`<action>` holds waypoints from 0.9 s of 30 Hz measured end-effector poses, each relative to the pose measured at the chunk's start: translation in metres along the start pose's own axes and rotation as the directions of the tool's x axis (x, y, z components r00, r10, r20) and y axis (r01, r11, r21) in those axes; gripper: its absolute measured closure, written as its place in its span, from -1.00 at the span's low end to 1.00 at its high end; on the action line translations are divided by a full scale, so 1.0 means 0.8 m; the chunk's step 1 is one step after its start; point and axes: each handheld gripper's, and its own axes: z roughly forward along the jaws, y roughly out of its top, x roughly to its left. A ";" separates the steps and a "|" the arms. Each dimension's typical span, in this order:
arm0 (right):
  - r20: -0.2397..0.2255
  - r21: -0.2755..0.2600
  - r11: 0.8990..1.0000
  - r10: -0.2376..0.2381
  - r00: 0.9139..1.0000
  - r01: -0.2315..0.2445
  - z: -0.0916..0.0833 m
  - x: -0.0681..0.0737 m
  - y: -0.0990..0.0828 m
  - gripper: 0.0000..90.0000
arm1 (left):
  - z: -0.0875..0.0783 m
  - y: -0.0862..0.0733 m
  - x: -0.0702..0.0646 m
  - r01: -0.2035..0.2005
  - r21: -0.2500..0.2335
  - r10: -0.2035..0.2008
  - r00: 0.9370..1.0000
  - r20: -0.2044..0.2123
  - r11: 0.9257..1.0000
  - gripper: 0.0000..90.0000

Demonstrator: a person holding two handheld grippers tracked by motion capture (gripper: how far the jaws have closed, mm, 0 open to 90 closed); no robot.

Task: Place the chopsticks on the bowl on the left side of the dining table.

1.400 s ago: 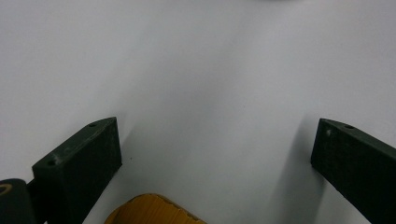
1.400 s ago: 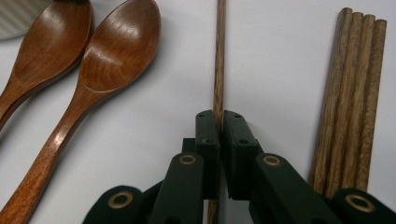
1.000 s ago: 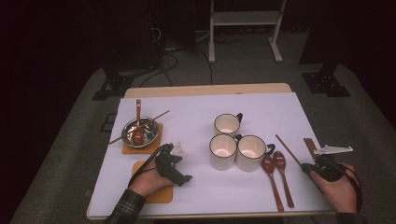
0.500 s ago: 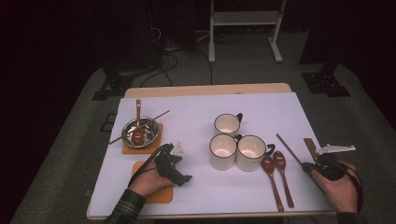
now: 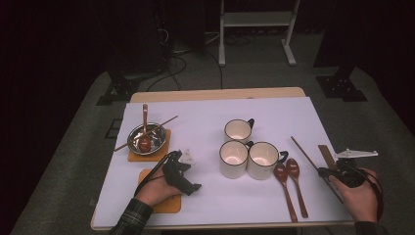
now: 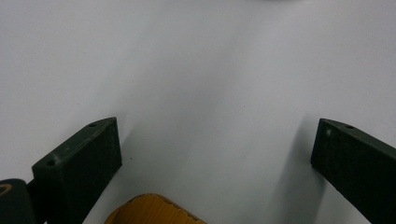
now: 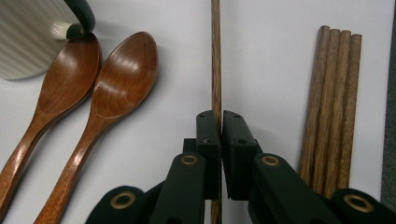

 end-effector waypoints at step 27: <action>-0.057 -0.054 0.999 -0.005 0.998 0.002 -0.011 -0.009 0.022 0.90 | 0.000 0.000 0.000 0.002 0.000 -0.002 1.000 0.001 1.000 -0.98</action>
